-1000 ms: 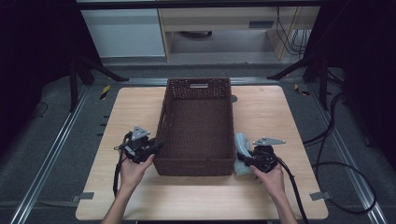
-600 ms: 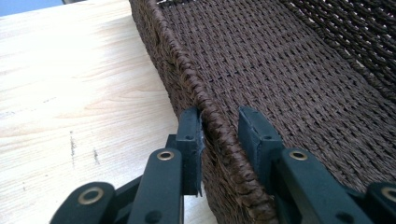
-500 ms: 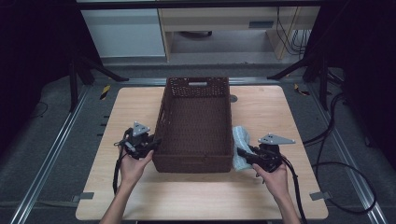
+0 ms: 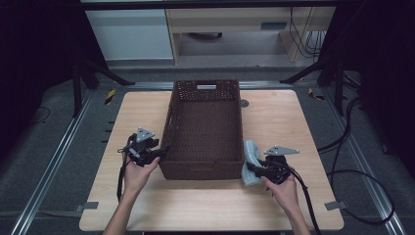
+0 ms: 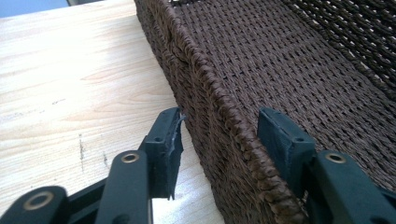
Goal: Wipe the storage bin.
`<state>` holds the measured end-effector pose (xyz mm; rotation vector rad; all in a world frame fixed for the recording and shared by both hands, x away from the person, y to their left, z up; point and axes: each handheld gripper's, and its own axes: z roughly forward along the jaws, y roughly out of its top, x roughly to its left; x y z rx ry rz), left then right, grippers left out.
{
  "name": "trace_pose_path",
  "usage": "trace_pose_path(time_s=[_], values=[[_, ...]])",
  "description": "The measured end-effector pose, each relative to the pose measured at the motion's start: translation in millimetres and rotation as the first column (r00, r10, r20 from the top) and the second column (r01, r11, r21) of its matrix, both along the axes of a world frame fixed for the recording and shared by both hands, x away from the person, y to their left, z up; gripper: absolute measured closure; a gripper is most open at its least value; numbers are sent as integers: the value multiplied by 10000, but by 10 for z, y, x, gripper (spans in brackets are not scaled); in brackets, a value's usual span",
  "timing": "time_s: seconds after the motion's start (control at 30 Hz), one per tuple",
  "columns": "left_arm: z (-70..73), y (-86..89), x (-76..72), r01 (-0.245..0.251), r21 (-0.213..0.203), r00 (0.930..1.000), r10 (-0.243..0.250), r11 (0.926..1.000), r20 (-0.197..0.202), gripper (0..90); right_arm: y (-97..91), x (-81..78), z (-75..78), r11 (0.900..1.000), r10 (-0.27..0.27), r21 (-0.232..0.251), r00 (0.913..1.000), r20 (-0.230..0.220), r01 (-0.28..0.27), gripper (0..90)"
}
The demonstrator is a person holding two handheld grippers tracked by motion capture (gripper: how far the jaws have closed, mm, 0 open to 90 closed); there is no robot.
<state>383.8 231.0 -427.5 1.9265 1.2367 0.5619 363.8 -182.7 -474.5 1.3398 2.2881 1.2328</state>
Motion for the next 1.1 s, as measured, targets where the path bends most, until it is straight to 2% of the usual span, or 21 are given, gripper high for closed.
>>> trace_pose_path(time_s=[0.1, 0.13, 0.27, 0.3, 0.5, 0.63, 0.73, 0.87, 1.0, 1.1], values=[[19, 23, -14, 266, -456, 9996, -269, 9986, -66, 445, 12, 7, -66, 9997, -29, -248, 9998, -218, 23, 664], [25, 20, -26, 377, -453, 9993, -380, 9983, -63, 443, 12, 7, -76, 9996, -49, -269, 9997, -239, 42, 664], [34, -27, -78, 595, 27, 9982, -595, 9982, -46, 478, -1, -7, -44, 9999, -42, -114, 9996, -291, 39, 664], [34, -34, -87, 628, 117, 9980, -627, 9980, -57, 491, -14, -14, -17, 10000, -47, -41, 9997, -228, 46, 664], [17, -12, -94, 557, -77, 9982, -559, 9984, -228, 582, -106, -103, 271, 9970, -194, 755, 9982, 563, 151, 664], [1, -26, -97, 593, -131, 9976, -597, 9982, -344, 625, -75, -220, 368, 9972, 26, 744, 9959, 905, -93, 664], [1, -39, -101, 570, -81, 9977, -572, 9983, -370, 649, -36, -262, 355, 9979, 54, 641, 9956, 936, -114, 664], [-4, -38, -97, 588, -163, 9974, -594, 9981, -412, 666, -29, -257, 261, 9979, -52, 644, 9978, 662, 9, 664], [1, -63, -102, 509, 79, 9980, -506, 9987, -367, 689, -15, -251, 165, 9989, -94, 466, 9992, 399, 76, 663], [1, -73, -107, 461, 106, 9984, -457, 9989, -321, 702, 1, -242, 91, 9994, -152, 327, 9997, 198, 145, 663]])
